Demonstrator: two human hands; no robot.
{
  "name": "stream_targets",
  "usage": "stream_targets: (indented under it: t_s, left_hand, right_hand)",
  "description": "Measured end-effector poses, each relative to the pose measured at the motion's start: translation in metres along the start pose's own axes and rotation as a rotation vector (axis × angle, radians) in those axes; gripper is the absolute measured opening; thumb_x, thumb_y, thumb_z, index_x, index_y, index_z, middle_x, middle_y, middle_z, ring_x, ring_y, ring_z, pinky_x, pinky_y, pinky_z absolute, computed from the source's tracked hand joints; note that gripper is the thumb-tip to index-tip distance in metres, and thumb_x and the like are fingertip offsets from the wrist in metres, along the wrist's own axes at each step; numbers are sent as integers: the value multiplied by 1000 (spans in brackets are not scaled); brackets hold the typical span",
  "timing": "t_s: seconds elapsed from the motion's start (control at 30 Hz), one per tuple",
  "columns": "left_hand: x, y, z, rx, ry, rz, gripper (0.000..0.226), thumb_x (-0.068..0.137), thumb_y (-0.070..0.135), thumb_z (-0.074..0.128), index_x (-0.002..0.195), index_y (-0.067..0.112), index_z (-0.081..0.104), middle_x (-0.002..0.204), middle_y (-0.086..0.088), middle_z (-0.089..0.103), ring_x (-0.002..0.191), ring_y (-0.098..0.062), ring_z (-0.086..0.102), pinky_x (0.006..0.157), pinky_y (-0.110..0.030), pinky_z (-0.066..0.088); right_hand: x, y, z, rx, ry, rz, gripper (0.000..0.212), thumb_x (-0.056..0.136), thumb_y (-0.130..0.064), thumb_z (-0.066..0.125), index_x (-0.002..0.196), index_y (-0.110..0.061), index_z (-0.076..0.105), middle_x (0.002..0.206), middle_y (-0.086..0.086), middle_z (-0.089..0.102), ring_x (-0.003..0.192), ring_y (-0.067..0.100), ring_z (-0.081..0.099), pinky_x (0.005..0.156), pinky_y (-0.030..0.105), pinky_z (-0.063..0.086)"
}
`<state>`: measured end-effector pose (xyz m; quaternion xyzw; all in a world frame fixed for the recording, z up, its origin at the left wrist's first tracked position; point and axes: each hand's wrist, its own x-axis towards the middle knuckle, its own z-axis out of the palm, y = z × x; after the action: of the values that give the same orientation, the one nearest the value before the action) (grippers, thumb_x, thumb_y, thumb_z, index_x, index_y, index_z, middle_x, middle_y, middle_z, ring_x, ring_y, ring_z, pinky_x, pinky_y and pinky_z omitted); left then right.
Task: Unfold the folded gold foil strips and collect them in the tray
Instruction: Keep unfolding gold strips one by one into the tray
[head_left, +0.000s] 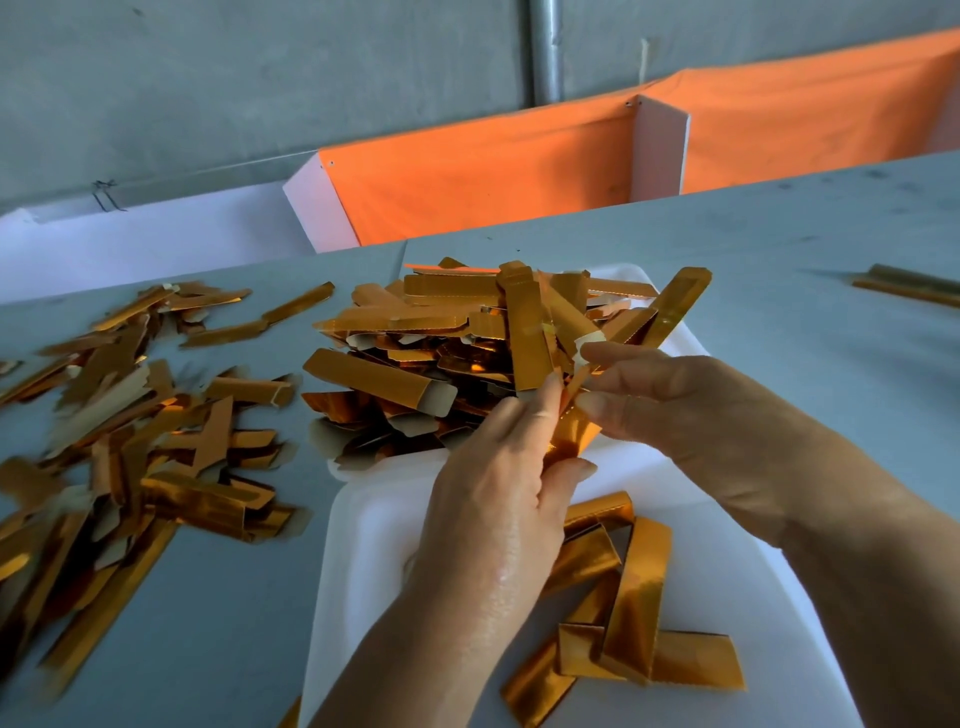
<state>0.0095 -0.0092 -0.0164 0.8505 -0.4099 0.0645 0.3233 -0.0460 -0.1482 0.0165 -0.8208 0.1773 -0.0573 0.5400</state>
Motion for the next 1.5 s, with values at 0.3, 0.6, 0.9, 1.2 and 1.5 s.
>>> stream_targets:
  t_s: [0.3,0.6,0.9,1.2,1.5]
  left_hand:
    - [-1,5,-2,65,15,38,66,89,42,49,148,28,24,132,10,54,115,-10,55,94,-25,50]
    - [-2,6,-3,56,50,29,53,89,28,60,140,21,44,117,3,67,101,-16,66,83,-35,57]
    - [-1,9,-5,-20,49,7,60,84,37,58,140,23,43,122,7,64,109,-12,61,90,-32,54]
    - [0,12,-7,-84,57,-3,52,85,38,44,132,19,54,105,5,71,95,-8,67,76,-26,58]
    - [0,7,-6,73,3,2,41,93,30,47,131,19,56,107,1,71,97,-15,67,78,-36,58]
  right_hand:
    - [0,8,-6,379,-125,34,29,90,-20,53,103,-3,72,108,6,72,103,18,67,100,39,49]
    - [1,10,-6,486,-132,77,31,82,-22,57,99,-2,73,99,10,74,97,22,69,94,40,53]
    - [2,5,-1,411,10,165,23,92,-17,55,100,-2,71,100,11,73,92,22,70,88,37,56]
    - [-2,4,-2,487,-86,132,27,90,-21,53,93,-3,73,92,11,74,89,21,71,80,31,59]
    - [-1,3,-3,251,-61,67,20,90,-15,57,100,-4,71,107,7,70,94,20,69,87,33,56]
